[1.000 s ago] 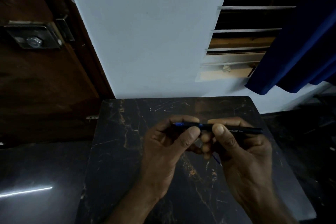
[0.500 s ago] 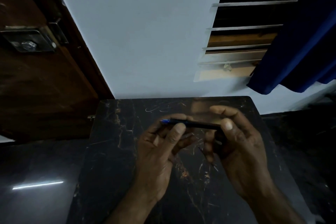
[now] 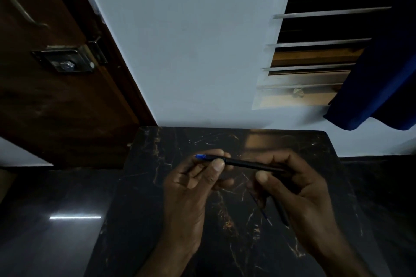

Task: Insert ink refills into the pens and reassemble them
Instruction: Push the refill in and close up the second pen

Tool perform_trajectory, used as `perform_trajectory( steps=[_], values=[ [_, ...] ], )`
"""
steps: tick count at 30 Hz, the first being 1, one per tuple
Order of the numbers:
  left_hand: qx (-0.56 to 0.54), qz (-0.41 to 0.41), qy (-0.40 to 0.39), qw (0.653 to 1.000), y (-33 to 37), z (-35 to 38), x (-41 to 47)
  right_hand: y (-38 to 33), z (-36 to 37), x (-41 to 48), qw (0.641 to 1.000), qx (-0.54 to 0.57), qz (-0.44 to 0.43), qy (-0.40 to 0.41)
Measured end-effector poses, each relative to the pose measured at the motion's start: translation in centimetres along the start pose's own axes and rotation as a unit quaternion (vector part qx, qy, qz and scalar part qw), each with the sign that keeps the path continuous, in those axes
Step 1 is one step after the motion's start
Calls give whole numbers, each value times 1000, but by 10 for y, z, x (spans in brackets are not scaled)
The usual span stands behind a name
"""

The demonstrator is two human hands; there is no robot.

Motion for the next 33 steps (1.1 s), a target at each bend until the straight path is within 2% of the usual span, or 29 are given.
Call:
perform_trajectory(
  steps=[5, 8, 14, 17, 21, 29, 33],
  values=[
    [17, 8, 18, 1000, -4, -1, -5, 4, -4, 5, 999, -35, 8, -25],
    [23, 11, 33, 999, -7, 1, -7, 4, -8, 6, 999, -20, 28, -36],
    [52, 31, 59, 996, -10, 6, -13, 4, -26, 8, 999, -9, 4, -47],
    [63, 44, 59, 995, -12, 13, -21, 11, -34, 5, 999, -10, 29, -41],
    [91, 48, 93, 990, -20, 5, -31, 18, -32, 2, 996, -16, 42, -83],
    [113, 47, 103, 987, -22, -6, -42, 26, -21, -5, 993, 39, 60, -94],
    [120, 58, 115, 984, -15, -18, -41, 20, -4, -4, 992, -12, 28, -119]
  ],
)
Point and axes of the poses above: each hand's wrist, its own x-axis towards the middle knuckle, its own z-axis out of the palm, y = z × x, the point moved 10 cm from there along x, towards the middle knuckle, and after that the axes turned 1 degree about y, right-handed, at the moved point
